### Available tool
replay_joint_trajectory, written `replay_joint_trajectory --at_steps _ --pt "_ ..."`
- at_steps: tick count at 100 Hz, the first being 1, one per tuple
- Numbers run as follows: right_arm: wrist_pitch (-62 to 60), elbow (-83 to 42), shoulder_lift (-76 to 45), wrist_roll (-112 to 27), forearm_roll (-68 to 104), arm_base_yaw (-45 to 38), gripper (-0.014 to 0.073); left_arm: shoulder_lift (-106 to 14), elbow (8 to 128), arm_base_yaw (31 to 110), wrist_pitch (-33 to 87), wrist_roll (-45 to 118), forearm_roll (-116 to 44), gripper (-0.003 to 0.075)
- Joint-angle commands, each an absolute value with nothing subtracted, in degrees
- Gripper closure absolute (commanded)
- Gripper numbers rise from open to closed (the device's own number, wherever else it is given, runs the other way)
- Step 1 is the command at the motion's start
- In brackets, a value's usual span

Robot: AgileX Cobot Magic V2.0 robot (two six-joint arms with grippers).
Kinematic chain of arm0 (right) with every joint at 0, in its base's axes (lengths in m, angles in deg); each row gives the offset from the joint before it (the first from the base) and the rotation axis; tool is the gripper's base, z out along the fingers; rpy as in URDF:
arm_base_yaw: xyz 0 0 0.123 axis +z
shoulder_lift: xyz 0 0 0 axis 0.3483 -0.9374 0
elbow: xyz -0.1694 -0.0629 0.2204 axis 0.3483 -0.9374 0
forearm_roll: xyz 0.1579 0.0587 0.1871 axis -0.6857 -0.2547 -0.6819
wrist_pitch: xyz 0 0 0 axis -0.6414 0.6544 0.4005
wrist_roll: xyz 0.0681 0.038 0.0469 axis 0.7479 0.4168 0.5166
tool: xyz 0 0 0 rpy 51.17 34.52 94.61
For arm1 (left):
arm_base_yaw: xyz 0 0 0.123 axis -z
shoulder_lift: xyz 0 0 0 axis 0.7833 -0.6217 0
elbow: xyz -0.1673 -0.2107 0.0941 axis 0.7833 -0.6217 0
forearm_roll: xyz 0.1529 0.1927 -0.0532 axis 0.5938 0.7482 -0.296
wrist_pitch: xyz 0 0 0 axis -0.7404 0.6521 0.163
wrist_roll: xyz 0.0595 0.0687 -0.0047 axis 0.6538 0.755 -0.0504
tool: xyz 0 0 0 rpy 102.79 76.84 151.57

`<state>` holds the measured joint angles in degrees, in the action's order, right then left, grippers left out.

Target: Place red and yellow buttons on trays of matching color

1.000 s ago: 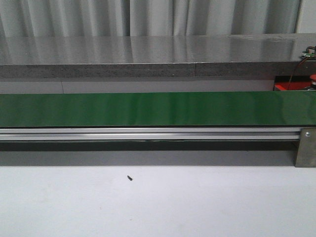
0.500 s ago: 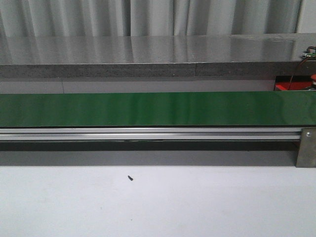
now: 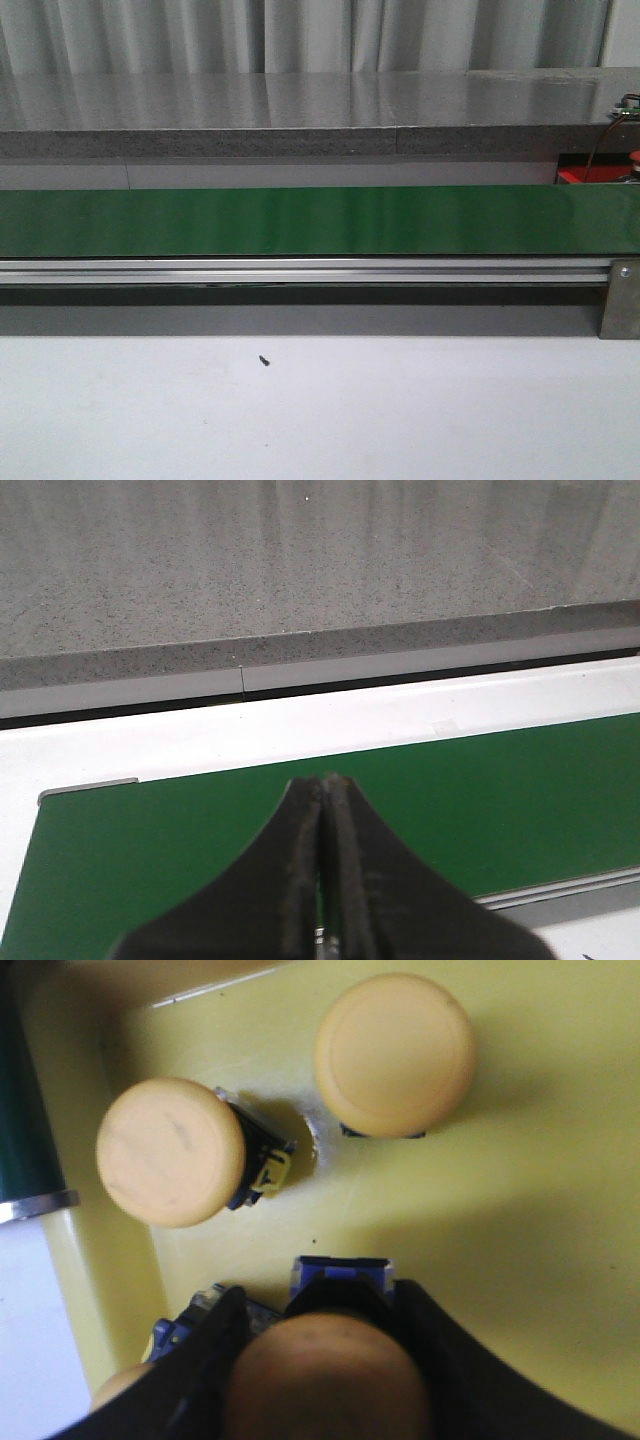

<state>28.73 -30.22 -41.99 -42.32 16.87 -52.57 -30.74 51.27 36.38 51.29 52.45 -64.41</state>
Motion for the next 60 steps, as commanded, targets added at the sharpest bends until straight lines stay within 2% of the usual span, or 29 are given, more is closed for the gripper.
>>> replay_joint_trajectory --at_steps 1,44,60 --pt "25.74 -29.13 -42.42 -42.56 15.69 -53.03 0.0519 -30.59 52.80 36.71 49.38 52.61 -67.16 0.0740" --pt "22.77 -29.13 -47.45 -42.56 15.42 -53.03 0.0508 -30.59 52.80 36.71 49.38 52.61 -67.16 0.0740" --pt "23.11 -29.13 -47.45 -42.56 15.40 -53.03 0.0393 -30.59 52.80 36.71 49.38 52.61 -67.16 0.0740"
